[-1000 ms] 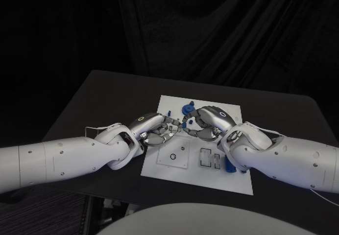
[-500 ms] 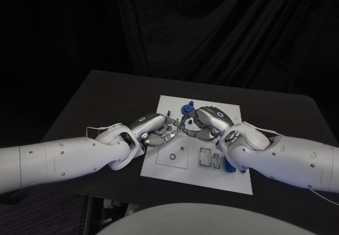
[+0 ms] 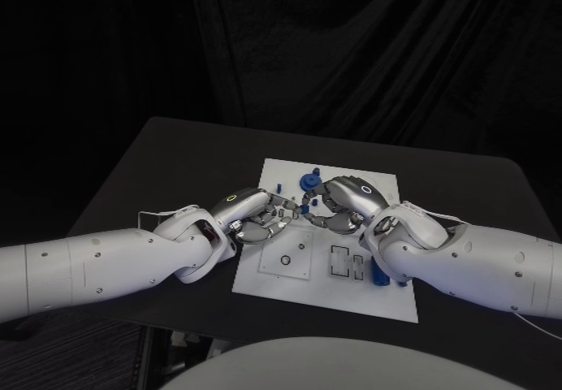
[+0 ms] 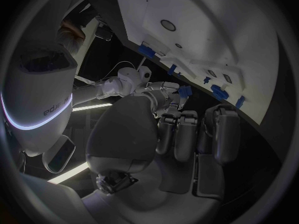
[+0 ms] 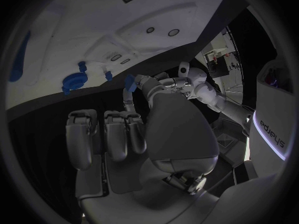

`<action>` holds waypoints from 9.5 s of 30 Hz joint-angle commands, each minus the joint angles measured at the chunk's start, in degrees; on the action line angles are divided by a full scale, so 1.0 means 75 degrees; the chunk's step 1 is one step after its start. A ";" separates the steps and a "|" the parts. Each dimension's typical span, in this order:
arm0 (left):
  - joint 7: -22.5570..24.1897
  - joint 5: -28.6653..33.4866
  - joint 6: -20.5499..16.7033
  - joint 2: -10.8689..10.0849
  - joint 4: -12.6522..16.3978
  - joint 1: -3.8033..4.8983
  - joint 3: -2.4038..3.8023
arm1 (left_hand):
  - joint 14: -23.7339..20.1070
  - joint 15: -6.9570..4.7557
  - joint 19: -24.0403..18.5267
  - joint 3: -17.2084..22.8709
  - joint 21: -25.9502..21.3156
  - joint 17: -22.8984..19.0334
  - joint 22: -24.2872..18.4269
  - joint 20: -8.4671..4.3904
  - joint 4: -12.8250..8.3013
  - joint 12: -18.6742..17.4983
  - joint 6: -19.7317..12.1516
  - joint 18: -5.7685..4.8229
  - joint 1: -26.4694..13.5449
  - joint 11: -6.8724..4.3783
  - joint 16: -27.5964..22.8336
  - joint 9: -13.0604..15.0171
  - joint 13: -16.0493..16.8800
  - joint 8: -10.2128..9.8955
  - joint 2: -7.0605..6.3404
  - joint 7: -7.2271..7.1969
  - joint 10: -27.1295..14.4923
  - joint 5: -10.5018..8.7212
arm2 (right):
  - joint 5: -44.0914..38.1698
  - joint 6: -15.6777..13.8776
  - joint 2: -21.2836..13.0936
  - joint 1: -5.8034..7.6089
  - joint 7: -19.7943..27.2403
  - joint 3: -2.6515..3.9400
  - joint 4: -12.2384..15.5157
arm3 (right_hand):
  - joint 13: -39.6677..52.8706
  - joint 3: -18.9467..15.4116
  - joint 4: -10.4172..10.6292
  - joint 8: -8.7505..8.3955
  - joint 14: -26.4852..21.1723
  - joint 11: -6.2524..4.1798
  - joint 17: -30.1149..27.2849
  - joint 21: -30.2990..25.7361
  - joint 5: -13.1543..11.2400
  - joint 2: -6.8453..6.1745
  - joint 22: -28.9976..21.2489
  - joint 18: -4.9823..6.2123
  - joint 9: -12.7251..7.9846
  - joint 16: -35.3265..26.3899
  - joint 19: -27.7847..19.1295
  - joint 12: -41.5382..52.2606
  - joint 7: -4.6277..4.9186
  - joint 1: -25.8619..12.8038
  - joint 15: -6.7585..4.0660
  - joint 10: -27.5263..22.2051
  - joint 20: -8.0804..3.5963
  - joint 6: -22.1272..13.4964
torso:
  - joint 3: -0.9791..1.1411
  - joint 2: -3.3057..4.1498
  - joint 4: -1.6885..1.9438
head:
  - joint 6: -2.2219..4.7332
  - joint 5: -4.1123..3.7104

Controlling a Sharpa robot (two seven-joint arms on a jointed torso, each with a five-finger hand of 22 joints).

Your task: Assemble the parts on the task board

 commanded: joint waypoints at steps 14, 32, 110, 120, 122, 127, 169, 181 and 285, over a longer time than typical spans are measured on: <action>0.0464 0.0018 -0.0593 -0.0512 0.0227 -0.0009 0.0005 | 0.0793 -0.0033 -0.0041 -0.0037 -0.0067 0.2013 0.1560 -0.0046 0.0004 0.0020 0.0033 -0.0008 -0.0053 -0.0027 0.0020 -0.0011 0.2012 -0.0007 0.0043 0.0007 0.0804 0.0028 | -0.0469 0.2405 -0.0200 0.0682 -0.1488 0.0005 0.0180 | 0.2012 -0.0051 0.0151 0.0027 0.0808 -0.0030 0.2013 0.0026 0.0131 -0.0013 0.2007 -0.0121 -0.0012 0.0022 0.0807 -0.0019 -0.0054 -0.0045 -0.0004 0.0810 0.0010 0.0098 | -0.0019 -0.0037 0.0042 | -0.0002 0.0065; 0.0369 0.0018 -0.0513 -0.0429 0.0128 -0.0009 0.0004 | 0.0793 -0.0030 -0.0041 -0.0042 -0.0066 0.2013 0.1561 -0.0044 0.0008 0.0020 0.0046 -0.0009 -0.0059 -0.0023 0.0020 -0.0015 0.2012 -0.0003 0.0031 0.0013 0.0804 0.0022 | -0.0035 0.3711 0.0362 0.0920 -0.1532 0.0005 -0.0470 | 0.2012 -0.0044 0.0221 -0.0039 0.0808 -0.0030 0.2013 0.0026 0.0221 0.0015 0.2007 -0.0121 -0.0079 0.0022 0.0807 -0.0019 -0.0049 -0.0105 -0.0008 0.0810 -0.0001 0.0062 | -0.0032 -0.0003 0.0047 | -0.0002 0.0200; 0.0003 0.0018 -0.0351 -0.0369 0.0005 -0.0011 0.0005 | 0.0793 0.0015 -0.0037 -0.0054 -0.0065 0.2013 0.1565 -0.0017 0.0054 0.0020 0.0072 -0.0014 -0.0111 0.0040 0.0020 -0.0063 0.2012 -0.0017 0.0027 0.0101 0.0804 -0.0004 | 0.0035 0.1736 0.0114 0.0769 -0.0663 0.0044 -0.0179 | 0.2012 -0.1254 0.1623 -0.0249 0.0808 -0.0061 0.2013 0.0011 -0.2568 -0.0618 0.2001 -0.0116 -0.2734 0.0022 0.0798 -0.0019 0.0060 0.0331 -0.0031 0.0810 -0.0024 -0.2582 | -0.0029 0.0003 0.0044 | -0.0002 0.0149; -0.0019 0.0018 -0.0424 -0.0381 -0.0154 0.0372 0.0007 | 0.0793 0.0108 -0.0033 -0.0766 -0.0082 0.2013 0.1566 0.0085 0.0847 0.0020 0.0227 -0.0015 -0.0700 0.0120 0.0020 -0.0176 0.2012 0.0008 0.0150 0.0162 0.0804 0.0017 | 0.0577 0.0463 -0.0852 0.1298 0.0480 0.0076 0.0345 | 0.2012 -0.0877 0.1527 0.0447 0.0808 -0.0155 0.2013 0.0026 -0.0775 0.0102 0.2007 -0.0121 -0.2410 0.0022 0.0807 -0.0019 -0.0049 0.0387 -0.0106 0.0810 -0.0097 -0.0988 | -0.0018 -0.0008 0.0038 | -0.0002 -0.0196; -0.0050 0.0018 -0.0392 -0.0250 -0.0318 0.0608 0.0007 | 0.0793 0.0131 -0.0033 -0.1152 -0.0093 0.2013 0.1565 0.0106 0.1050 0.0020 0.0375 -0.0015 -0.0921 0.0156 0.0020 -0.0200 0.2012 0.0042 0.0295 0.0188 0.0804 -0.0005 | 0.0828 0.0420 -0.1241 0.1459 0.0498 0.0058 0.0494 | 0.2012 -0.0774 0.1492 0.0630 0.0808 -0.0156 0.2013 0.0026 -0.0543 0.0254 0.2007 -0.0121 -0.2285 0.0022 0.0807 -0.0019 -0.0037 0.0440 -0.0105 0.0810 -0.0102 -0.0723 | -0.0018 -0.0017 0.0040 | -0.0002 -0.0324; 0.0163 0.0018 -0.0280 -0.0108 -0.0639 0.0877 0.0006 | 0.0793 0.0144 -0.0037 -0.1566 -0.0113 0.2013 0.1562 0.0124 0.1069 0.0020 0.0466 -0.0009 -0.1217 0.0164 0.0020 -0.0264 0.2012 0.0027 0.0538 0.0183 0.0804 -0.0325 | 0.1397 0.0388 -0.1693 0.1635 0.0402 0.0009 0.0590 | 0.2012 -0.0703 0.1487 0.0816 0.0808 -0.0134 0.2013 0.0026 -0.0417 0.0413 0.2007 -0.0121 -0.2151 0.0022 0.0807 -0.0019 -0.0037 0.0441 -0.0097 0.0810 -0.0095 -0.0590 | 0.0000 -0.0098 0.0016 | -0.0002 -0.0490; -0.6594 0.2166 0.6713 0.2102 -0.1914 0.2815 0.0008 | 0.0793 -0.0242 0.0155 -0.4070 0.0089 0.2013 0.1632 -0.0232 0.1024 0.0020 0.1110 -0.0061 -0.1748 -0.0288 0.0020 0.3464 0.2012 0.2982 0.1192 -0.0456 0.0804 -0.1683 | 0.2271 0.1583 -0.1806 0.1573 -0.0080 -0.0035 0.0069 | 0.2012 -0.0798 0.1589 0.1194 0.0808 -0.0029 0.2013 0.0018 -0.1319 0.0578 0.2003 -0.0118 -0.1807 0.0022 0.0802 -0.0019 -0.0002 0.0181 -0.0014 0.0810 -0.0019 -0.0757 | 0.0447 -0.0549 -0.0605 | -0.0002 -0.0317; -0.7395 0.2161 0.6925 0.2737 -0.2199 0.2841 0.0007 | 0.0793 -0.0315 0.0163 -0.4298 0.0031 0.2013 0.1610 -0.0303 0.1016 0.0020 0.1305 -0.0050 -0.2157 -0.0359 0.0020 0.3796 0.2012 0.2912 0.1311 -0.0530 0.0804 -0.1777 | 0.2271 0.1650 -0.1853 0.1503 -0.0125 -0.0035 0.0060 | 0.2012 -0.0805 0.1590 0.1207 0.0808 0.0006 0.2013 -0.0014 -0.1336 0.0594 0.1990 -0.0109 -0.1796 0.0022 0.0782 -0.0019 0.0013 0.0149 0.0009 0.0810 -0.0007 -0.0771 | 0.0560 -0.0581 -0.0715 | -0.0002 -0.0323; -0.7181 0.2161 0.6266 0.3056 -0.2583 0.1961 0.0006 | 0.0793 -0.0246 0.0017 -0.4193 -0.0373 0.2013 0.1505 -0.0256 0.0661 0.0020 0.1427 0.0027 -0.1864 -0.0268 0.0020 0.3706 0.2012 0.1602 0.1443 -0.0414 0.0804 -0.1227 | 0.2271 0.2643 -0.1858 0.1504 -0.0533 -0.0034 0.0284 | 0.2012 -0.0786 0.1573 0.1194 0.0808 0.0059 0.2013 -0.0111 -0.1257 0.0600 0.1951 -0.0079 -0.1800 0.0022 0.0720 -0.0019 0.0067 0.0157 0.0065 0.0810 0.0052 -0.0897 | 0.0577 -0.0127 -0.0823 | -0.0002 -0.0082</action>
